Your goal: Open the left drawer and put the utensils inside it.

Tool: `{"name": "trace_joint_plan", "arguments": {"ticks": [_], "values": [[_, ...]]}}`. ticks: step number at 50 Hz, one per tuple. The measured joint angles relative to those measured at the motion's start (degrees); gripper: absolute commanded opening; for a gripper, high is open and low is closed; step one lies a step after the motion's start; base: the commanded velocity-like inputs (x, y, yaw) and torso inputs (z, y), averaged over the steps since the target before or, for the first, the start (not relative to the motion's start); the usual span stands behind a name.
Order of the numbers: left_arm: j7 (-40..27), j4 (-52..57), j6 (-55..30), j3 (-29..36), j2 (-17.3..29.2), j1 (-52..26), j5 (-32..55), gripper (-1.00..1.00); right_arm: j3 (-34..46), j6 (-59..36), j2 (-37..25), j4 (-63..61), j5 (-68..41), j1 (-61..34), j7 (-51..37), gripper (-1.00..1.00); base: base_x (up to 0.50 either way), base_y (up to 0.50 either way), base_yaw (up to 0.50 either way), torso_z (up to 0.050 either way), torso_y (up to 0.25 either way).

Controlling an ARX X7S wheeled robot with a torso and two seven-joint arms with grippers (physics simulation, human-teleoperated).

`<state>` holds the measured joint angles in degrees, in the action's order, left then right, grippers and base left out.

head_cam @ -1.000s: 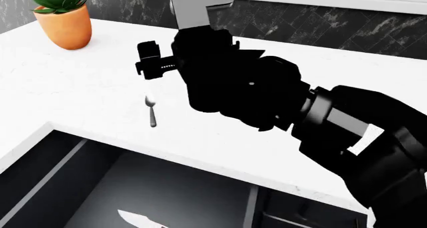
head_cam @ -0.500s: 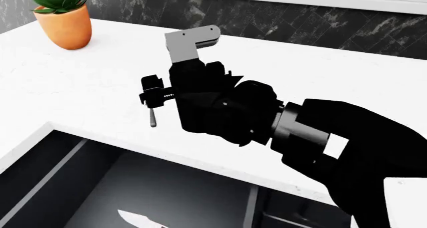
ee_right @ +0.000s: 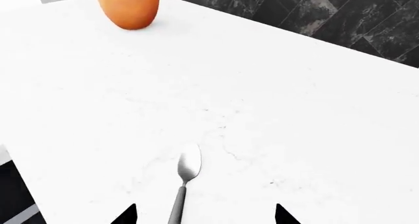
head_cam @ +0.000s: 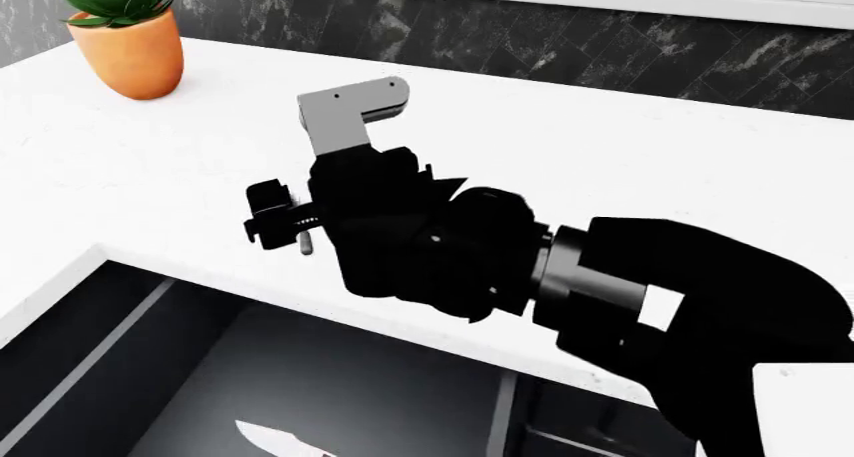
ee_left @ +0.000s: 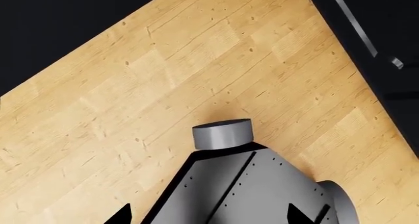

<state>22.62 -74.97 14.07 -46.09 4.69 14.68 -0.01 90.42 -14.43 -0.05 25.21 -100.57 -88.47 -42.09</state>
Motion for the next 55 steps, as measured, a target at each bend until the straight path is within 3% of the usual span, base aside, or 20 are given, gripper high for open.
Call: {"name": "trace_joint_plan", "arguments": {"ticks": [11,35,55], "values": [[-0.1,0.0,-0.6,1.9,0.0,0.1,-0.2,1.0,-0.2,-0.2,0.0,-1.5,1.8,-0.2,1.2,1.0,0.0,0.0,0.0,0.0,-0.236],[0.1,0.0,-0.5,2.2,-0.1,0.1,0.0,1.0,-0.2,-0.6,0.0,-2.9,5.3,-0.8,0.8,1.0,0.0,0.0,0.0,0.0,0.0],[0.2,0.0,-0.9,2.8,-0.2,-0.1,0.0,1.0,-0.3,1.1,0.0,3.7,8.8,1.9,10.7,1.0,0.0,0.0,0.0,0.0,0.0]]}}
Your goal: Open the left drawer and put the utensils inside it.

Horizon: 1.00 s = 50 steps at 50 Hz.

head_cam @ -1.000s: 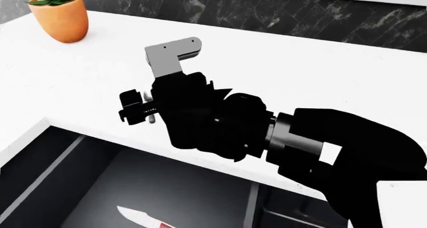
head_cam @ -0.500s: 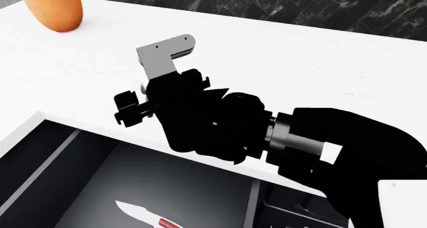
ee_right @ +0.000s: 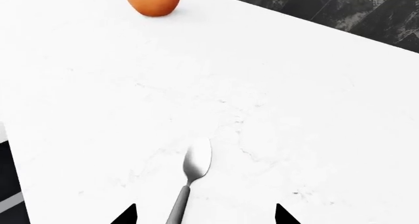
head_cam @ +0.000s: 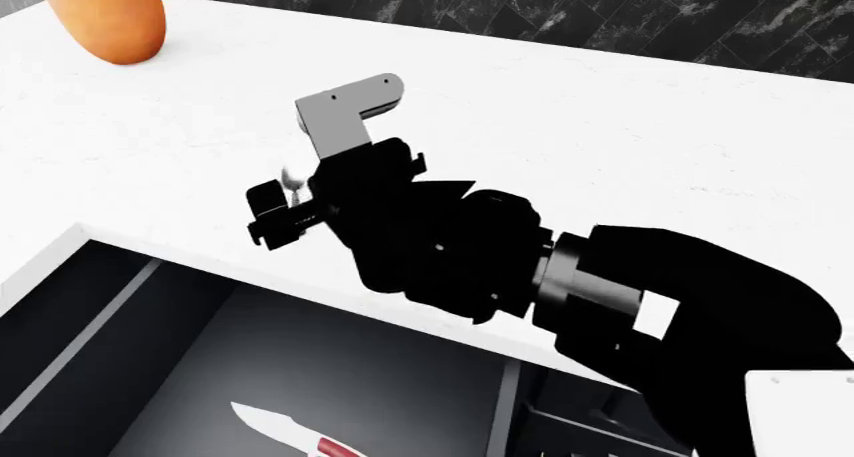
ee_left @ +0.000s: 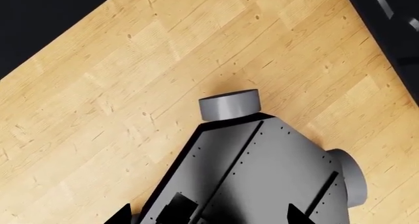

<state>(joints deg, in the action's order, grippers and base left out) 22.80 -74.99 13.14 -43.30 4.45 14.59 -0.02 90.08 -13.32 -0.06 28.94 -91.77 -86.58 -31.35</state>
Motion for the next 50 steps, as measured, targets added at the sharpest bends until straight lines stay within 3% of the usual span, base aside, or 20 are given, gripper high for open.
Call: {"name": "trace_joint_plan", "arguments": {"ticks": [12,22,50], "values": [[-0.4,0.0,0.0,0.9,-0.1,0.0,-0.1,1.0,0.0,0.4,0.0,-0.9,-0.1,0.6,3.7,1.0,0.0,0.0,0.0,0.0,0.0],[-1.0,0.1,0.0,1.6,-0.1,0.0,-0.1,1.0,-0.1,0.8,0.0,-0.5,-0.2,0.7,4.0,1.0,0.0,0.0,0.0,0.0,-0.235],[-1.3,0.0,0.0,2.0,-0.1,0.1,-0.2,1.0,0.0,4.5,0.0,-0.9,0.4,0.6,9.1,1.0,0.0,0.0,0.0,0.0,-0.045]]}}
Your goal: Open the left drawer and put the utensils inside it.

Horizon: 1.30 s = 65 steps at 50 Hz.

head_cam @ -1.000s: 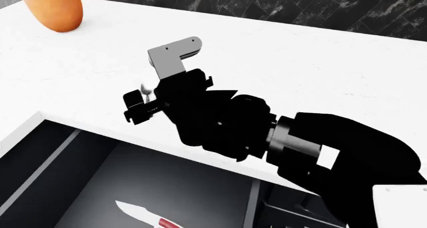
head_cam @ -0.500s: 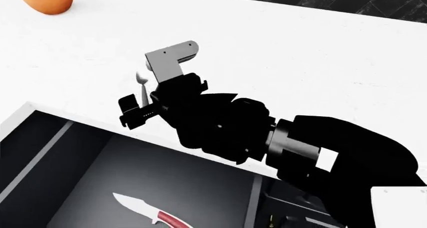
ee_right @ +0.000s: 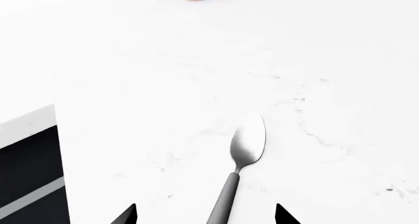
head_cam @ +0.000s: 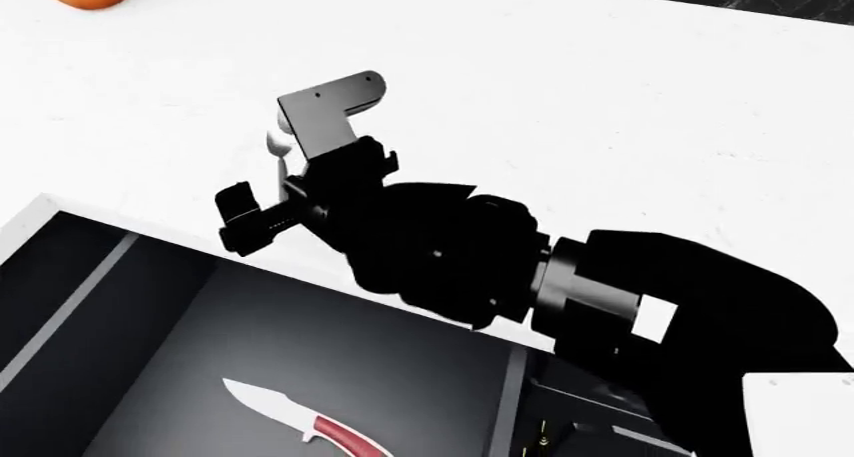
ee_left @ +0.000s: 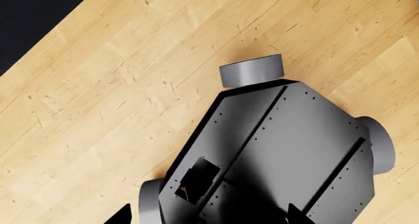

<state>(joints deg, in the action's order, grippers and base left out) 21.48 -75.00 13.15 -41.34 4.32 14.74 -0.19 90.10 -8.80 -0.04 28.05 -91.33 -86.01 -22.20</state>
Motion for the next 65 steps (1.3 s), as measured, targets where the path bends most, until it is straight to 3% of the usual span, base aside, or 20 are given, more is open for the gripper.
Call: {"name": "trace_joint_plan", "arguments": {"ticks": [45,46,65], "values": [[0.4,0.0,0.3,1.7,-0.1,0.2,0.5,1.0,-6.1,-0.8,0.0,-1.9,18.1,0.1,-0.4,1.0,0.0,0.0,0.0,0.0,-0.1],[0.4,0.0,0.3,1.7,-0.1,0.2,0.5,1.0,-6.2,-0.8,0.0,-1.9,18.2,0.1,-0.4,-1.0,0.0,0.0,0.0,0.0,-0.011],[0.3,0.0,0.6,1.7,-0.2,0.0,0.4,1.0,-6.0,-0.9,0.0,-0.5,17.3,-0.5,-0.5,-1.0,0.0,0.0,0.0,0.0,-0.008]]}}
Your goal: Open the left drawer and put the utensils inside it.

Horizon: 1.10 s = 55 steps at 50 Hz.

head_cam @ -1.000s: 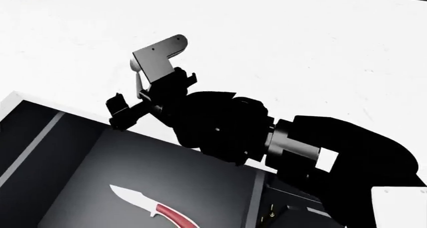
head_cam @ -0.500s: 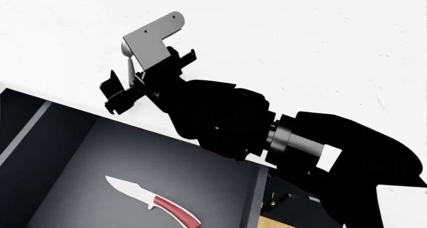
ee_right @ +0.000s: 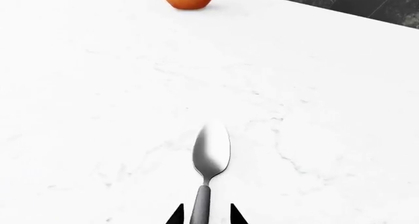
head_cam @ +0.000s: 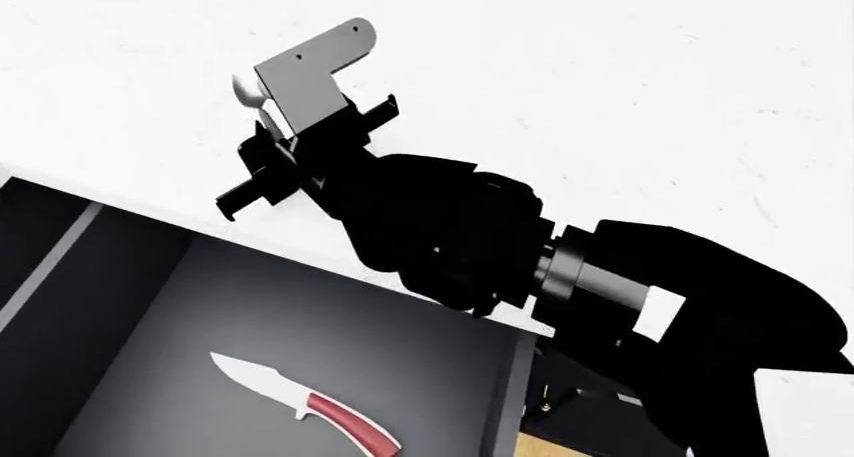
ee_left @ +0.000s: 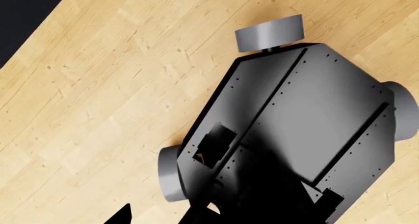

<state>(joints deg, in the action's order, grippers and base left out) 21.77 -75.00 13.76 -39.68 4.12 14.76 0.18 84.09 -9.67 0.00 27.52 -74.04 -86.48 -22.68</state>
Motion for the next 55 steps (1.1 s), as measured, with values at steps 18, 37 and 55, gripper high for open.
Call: {"name": "trace_joint_plan", "arguments": {"ticks": [18,37,55], "values": [[0.1,0.0,0.4,-0.2,-0.1,-0.1,-0.1,1.0,-0.3,-3.6,0.0,0.3,-4.3,-1.9,-3.6,-1.0,0.0,0.0,0.0,0.0,-0.006],[0.6,0.0,0.4,-0.4,-0.2,-0.3,-0.1,1.0,1.9,-5.3,0.0,-0.7,-9.3,-4.4,-7.7,-1.0,0.0,0.0,0.0,0.0,-0.003],[0.7,0.0,0.3,-0.2,-0.3,-0.6,-0.2,1.0,5.5,-4.5,-0.1,-18.1,-16.6,-7.8,-14.8,-1.0,0.0,0.0,0.0,0.0,0.0]]}}
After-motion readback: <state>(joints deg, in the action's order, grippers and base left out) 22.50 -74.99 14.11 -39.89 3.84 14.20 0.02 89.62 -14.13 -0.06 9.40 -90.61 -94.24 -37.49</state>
